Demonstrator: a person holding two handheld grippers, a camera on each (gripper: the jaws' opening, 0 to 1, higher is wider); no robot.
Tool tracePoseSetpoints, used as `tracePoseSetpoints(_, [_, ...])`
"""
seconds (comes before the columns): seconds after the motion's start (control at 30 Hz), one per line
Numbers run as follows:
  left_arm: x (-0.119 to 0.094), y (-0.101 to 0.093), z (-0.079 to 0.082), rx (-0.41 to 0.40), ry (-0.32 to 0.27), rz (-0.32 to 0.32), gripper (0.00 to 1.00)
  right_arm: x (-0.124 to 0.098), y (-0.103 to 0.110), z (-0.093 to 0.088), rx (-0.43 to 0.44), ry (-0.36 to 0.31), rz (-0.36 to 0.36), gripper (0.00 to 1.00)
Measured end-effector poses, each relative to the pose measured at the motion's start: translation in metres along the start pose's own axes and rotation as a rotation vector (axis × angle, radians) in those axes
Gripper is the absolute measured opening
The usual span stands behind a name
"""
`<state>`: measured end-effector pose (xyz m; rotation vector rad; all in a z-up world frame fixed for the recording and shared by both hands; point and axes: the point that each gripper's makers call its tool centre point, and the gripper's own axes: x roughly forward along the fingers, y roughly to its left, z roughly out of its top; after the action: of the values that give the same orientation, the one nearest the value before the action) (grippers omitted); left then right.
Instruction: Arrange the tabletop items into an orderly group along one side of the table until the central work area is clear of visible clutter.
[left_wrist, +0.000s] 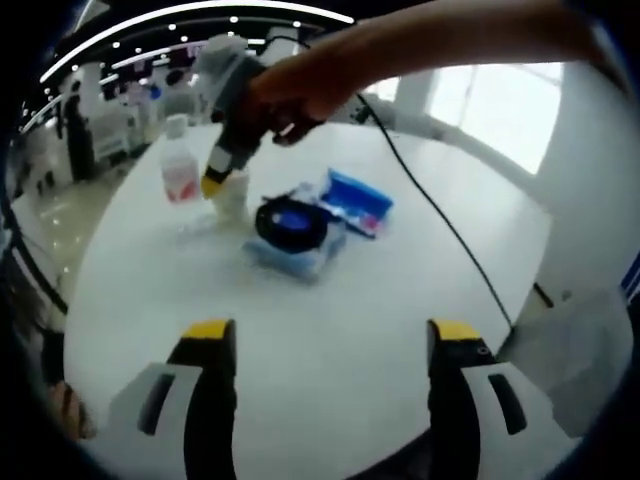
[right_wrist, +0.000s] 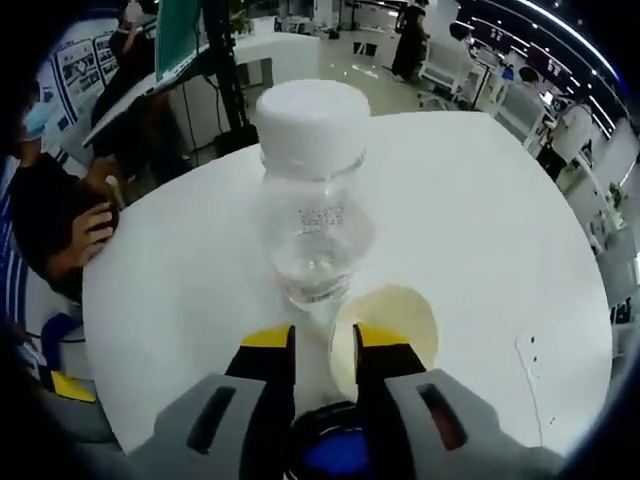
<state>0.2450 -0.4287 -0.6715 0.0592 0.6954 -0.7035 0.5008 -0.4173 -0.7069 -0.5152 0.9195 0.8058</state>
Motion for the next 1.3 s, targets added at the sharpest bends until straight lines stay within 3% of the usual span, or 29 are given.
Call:
tracePoseSetpoints(0.23, [0.001, 0.0, 0.0, 0.009, 0.001, -0.004, 0.75, -0.011, -0.002, 0.002, -0.008, -0.013, -0.013, 0.28])
tracePoseSetpoints(0.4, [0.0, -0.001, 0.001, 0.012, -0.001, -0.005, 0.75, -0.034, -0.005, 0.012, -0.001, -0.062, -0.02, 0.35])
tracePoseSetpoints(0.57, [0.001, -0.002, 0.003, 0.009, -0.007, -0.016, 0.75, -0.059, -0.004, 0.02, 0.022, -0.137, -0.009, 0.49])
tracePoseSetpoints(0.7, [0.002, -0.004, 0.003, 0.018, -0.005, -0.022, 0.76, -0.086, 0.005, 0.007, 0.013, -0.134, -0.03, 0.51])
tracePoseSetpoints(0.83, [0.001, -0.008, 0.002, 0.032, 0.003, -0.033, 0.77, -0.095, -0.008, -0.007, 0.051, -0.136, -0.058, 0.59])
tracePoseSetpoints(0.97, [0.003, -0.009, 0.001, 0.038, 0.013, -0.035, 0.79, -0.106, -0.01, -0.022, 0.098, -0.143, -0.069, 0.61])
tracePoseSetpoints(1.17, [0.002, -0.01, 0.001, 0.045, 0.015, -0.04, 0.79, -0.134, 0.005, -0.057, 0.145, -0.151, -0.086, 0.61])
tracePoseSetpoints(1.23, [0.001, -0.01, 0.002, 0.047, 0.012, -0.041, 0.79, -0.135, -0.003, -0.063, 0.16, -0.153, -0.089, 0.61])
tracePoseSetpoints(1.3, [0.001, -0.011, 0.001, 0.057, 0.017, -0.042, 0.79, -0.146, 0.005, -0.081, 0.187, -0.156, -0.1, 0.61])
